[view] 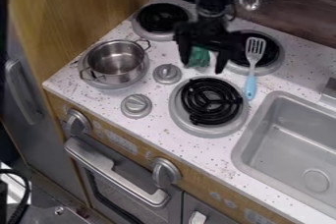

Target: Pick the green thing and put it on the right bottom burner

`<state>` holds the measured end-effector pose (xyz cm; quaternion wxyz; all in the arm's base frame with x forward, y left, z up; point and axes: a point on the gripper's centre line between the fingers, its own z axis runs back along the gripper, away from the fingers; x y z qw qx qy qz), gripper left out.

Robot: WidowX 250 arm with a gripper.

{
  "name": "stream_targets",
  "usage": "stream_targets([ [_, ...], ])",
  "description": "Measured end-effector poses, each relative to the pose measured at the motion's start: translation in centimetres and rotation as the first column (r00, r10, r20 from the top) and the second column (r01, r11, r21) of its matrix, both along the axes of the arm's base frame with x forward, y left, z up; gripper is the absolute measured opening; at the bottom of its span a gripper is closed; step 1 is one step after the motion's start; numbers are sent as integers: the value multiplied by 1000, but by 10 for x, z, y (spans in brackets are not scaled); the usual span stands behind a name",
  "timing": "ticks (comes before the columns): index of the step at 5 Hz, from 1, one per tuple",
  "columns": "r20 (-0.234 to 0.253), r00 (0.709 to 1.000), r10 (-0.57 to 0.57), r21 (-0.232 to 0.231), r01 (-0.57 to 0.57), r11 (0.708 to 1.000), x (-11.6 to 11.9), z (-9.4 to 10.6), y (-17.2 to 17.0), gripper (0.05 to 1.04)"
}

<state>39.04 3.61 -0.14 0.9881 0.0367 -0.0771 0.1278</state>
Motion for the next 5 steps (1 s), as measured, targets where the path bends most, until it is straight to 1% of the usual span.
stream_targets([
  [1,19,999,26,-5,-26,1000,13,-4,8,997],
  [2,30,998,49,-19,-48,999,31,-18,8,997],
  [3,72,992,102,-36,-100,994,47,-18,10,997],
  [4,65,988,138,-33,-136,990,54,-29,13,997],
  [5,60,985,160,-21,-159,987,59,-31,16,997],
])
